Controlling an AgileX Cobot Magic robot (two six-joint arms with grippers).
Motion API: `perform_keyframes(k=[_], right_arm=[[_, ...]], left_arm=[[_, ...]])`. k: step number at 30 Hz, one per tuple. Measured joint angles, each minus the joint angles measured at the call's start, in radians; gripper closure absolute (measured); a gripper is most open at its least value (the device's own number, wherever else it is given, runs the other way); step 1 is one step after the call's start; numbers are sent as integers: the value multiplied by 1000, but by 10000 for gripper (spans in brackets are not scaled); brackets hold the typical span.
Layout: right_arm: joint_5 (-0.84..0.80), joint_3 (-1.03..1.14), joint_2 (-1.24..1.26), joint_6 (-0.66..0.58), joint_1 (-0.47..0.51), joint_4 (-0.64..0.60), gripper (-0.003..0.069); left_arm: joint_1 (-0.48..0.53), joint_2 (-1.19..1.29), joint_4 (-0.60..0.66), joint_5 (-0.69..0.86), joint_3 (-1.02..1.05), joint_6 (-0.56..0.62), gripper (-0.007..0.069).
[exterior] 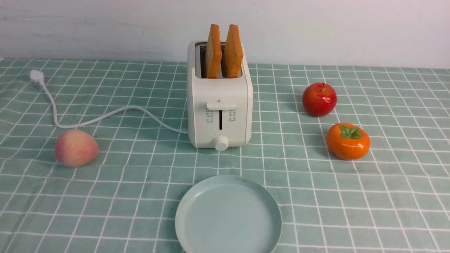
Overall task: Take toasted bread from bread machine on blue coffee table place on plate.
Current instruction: 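Reach for a toast slice standing in the toaster with the left gripper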
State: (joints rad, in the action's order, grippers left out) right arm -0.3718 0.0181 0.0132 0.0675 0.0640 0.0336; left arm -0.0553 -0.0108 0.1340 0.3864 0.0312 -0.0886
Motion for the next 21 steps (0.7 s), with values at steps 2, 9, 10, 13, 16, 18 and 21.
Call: perform_keyframes(k=[2, 9, 10, 13, 16, 18, 21], right_arm=[[-1, 0, 0, 0, 0, 0, 419], [-1, 0, 0, 0, 0, 0, 419], [-2, 0, 0, 0, 0, 0, 419], [-4, -1, 0, 0, 0, 0, 419], [-4, -1, 0, 0, 0, 0, 419], [-4, -1, 0, 0, 0, 0, 419], [-4, -1, 0, 0, 0, 0, 419]], left_arm=[[0, 0, 0, 0, 0, 0, 387], [0, 0, 0, 0, 0, 0, 387], [0, 0, 0, 0, 0, 0, 387], [0, 0, 0, 0, 0, 0, 387], [0, 0, 0, 0, 0, 0, 387], [0, 0, -8, -2, 0, 2, 387], [0, 0, -18, -38, 0, 3, 387]])
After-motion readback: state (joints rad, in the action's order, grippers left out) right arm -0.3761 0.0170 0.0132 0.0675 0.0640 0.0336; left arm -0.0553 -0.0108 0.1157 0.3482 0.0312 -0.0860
